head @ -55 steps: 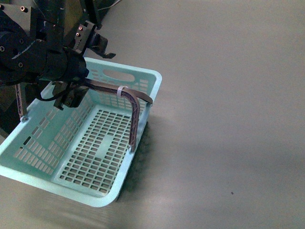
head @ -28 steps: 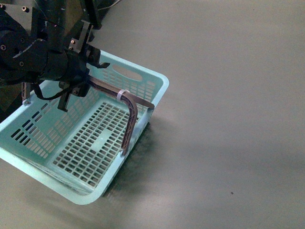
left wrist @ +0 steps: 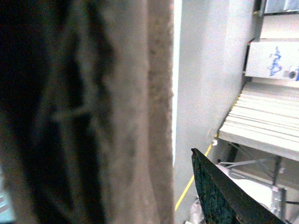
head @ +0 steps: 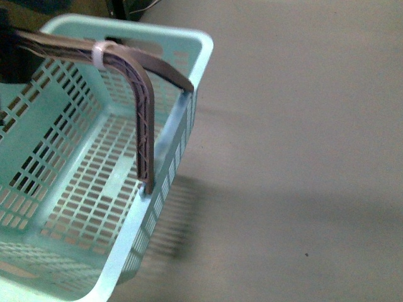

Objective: Pick lemon and mango into basket

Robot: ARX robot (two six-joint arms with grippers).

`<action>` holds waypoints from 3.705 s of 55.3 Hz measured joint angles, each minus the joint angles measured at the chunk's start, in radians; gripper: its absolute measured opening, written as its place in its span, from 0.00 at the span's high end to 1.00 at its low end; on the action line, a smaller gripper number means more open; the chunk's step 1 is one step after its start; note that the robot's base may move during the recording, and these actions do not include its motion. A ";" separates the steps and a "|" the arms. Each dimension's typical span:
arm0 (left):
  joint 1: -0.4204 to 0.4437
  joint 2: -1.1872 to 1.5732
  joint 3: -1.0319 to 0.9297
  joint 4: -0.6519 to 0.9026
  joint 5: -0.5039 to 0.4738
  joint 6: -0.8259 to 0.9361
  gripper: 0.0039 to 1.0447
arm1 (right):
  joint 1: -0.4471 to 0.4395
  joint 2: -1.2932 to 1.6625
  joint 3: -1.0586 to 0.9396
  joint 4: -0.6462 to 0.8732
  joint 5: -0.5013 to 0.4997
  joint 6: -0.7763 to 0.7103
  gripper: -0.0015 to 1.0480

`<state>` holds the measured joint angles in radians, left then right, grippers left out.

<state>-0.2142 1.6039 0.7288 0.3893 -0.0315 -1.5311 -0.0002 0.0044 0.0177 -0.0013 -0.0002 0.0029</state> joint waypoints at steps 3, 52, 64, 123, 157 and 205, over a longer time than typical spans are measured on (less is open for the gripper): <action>0.003 -0.109 -0.029 -0.050 -0.004 -0.027 0.72 | 0.000 0.000 0.000 0.000 0.000 0.000 0.08; 0.005 -0.688 -0.062 -0.399 -0.026 -0.094 0.72 | 0.000 0.000 0.000 0.000 0.000 0.000 0.08; 0.005 -0.687 -0.062 -0.403 -0.026 -0.094 0.72 | 0.000 0.000 0.000 0.000 0.000 0.000 0.08; 0.005 -0.687 -0.061 -0.403 -0.026 -0.094 0.73 | 0.000 0.000 0.000 0.000 0.000 0.000 0.08; 0.005 -0.687 -0.061 -0.403 -0.026 -0.094 0.73 | 0.000 0.000 0.000 0.000 0.000 0.000 0.08; 0.002 -0.688 -0.059 -0.403 -0.029 -0.105 0.73 | 0.000 -0.001 0.000 0.000 0.002 0.000 0.08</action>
<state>-0.2127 0.9161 0.6697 -0.0135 -0.0608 -1.6360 0.0002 0.0036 0.0174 -0.0017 0.0013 0.0032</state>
